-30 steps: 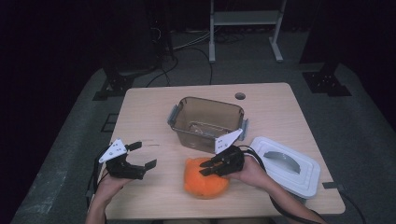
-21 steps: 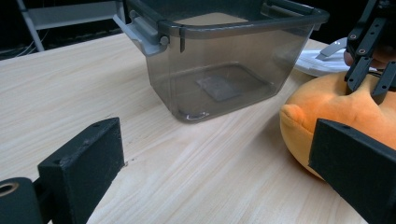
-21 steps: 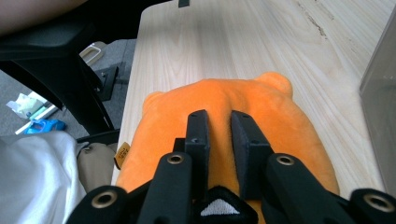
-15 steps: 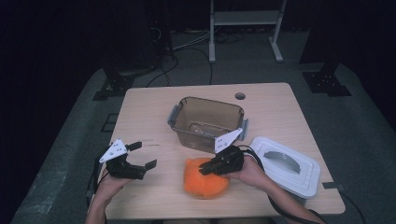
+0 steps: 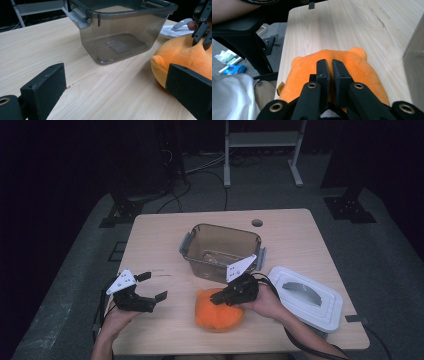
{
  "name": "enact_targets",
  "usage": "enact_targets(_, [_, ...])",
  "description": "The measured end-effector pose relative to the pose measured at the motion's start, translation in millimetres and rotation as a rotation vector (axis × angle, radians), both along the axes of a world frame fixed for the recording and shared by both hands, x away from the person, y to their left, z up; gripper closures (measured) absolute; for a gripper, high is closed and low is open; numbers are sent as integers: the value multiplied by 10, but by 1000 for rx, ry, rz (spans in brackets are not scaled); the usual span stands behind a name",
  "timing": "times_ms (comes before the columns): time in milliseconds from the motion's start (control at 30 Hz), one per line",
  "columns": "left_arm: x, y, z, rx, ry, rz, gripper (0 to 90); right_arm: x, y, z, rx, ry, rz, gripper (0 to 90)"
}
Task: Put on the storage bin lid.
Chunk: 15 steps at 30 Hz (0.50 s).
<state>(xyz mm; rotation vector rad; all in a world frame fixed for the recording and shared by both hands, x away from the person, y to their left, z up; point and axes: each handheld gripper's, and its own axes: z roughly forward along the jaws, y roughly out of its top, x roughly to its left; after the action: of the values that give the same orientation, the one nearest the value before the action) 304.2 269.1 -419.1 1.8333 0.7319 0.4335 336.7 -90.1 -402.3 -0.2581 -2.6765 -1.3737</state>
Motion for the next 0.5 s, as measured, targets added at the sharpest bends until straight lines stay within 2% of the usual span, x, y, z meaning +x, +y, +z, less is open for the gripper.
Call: enact_targets(500, [0,23,1,-4,-2,6,27,30,-5,41,21,22,-21,843])
